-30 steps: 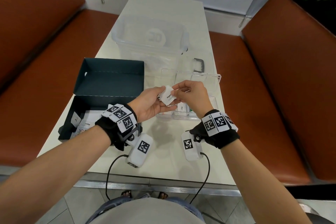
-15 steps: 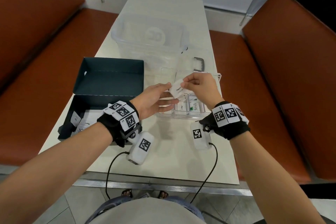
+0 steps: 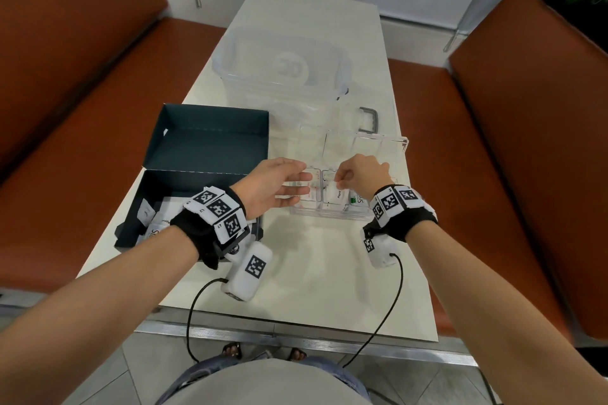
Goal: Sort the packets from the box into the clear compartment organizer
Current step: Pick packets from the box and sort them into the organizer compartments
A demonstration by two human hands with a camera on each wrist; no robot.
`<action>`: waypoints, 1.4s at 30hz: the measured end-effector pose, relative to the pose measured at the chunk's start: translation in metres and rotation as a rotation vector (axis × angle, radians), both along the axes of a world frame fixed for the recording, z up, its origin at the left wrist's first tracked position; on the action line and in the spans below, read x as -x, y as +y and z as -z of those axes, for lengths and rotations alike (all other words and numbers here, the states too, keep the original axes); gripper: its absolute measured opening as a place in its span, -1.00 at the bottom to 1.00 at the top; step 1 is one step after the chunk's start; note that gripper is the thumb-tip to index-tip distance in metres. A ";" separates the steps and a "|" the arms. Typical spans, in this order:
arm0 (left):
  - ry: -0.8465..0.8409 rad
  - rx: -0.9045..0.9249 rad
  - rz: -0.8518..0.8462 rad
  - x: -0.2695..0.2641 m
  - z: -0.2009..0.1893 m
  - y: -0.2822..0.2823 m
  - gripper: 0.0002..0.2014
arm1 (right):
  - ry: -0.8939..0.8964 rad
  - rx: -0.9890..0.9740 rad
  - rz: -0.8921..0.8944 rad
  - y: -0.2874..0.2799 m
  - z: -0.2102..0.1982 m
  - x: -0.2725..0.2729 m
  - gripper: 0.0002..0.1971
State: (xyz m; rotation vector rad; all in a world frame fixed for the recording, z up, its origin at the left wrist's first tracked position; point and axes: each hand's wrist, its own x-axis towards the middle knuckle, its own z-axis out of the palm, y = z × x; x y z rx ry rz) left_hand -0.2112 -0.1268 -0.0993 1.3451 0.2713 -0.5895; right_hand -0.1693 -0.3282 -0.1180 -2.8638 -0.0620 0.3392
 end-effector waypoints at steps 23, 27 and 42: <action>0.005 0.010 -0.022 0.004 -0.002 0.017 -0.87 | -0.012 0.377 -0.160 0.016 0.020 0.010 -0.88; -0.025 0.001 -0.040 0.006 -0.006 0.027 -0.88 | 0.003 0.361 -0.131 0.020 0.018 0.012 -0.85; -0.384 -0.808 0.021 0.016 -0.014 0.186 -0.86 | -0.060 -0.305 -0.424 0.127 -0.054 0.030 -0.89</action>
